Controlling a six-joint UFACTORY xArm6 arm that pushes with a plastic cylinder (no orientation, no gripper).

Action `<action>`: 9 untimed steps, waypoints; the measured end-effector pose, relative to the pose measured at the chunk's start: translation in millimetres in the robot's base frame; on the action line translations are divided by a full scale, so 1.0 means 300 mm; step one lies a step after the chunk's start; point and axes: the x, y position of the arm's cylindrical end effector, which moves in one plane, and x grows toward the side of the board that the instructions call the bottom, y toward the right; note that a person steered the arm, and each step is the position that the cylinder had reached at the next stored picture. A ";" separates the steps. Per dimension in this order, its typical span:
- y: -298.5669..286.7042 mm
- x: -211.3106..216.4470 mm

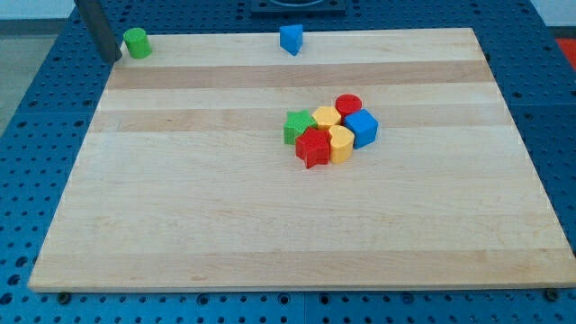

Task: Move the green circle to the top of the green star

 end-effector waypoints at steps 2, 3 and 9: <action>0.003 -0.172; 0.010 -0.151; 0.158 -0.042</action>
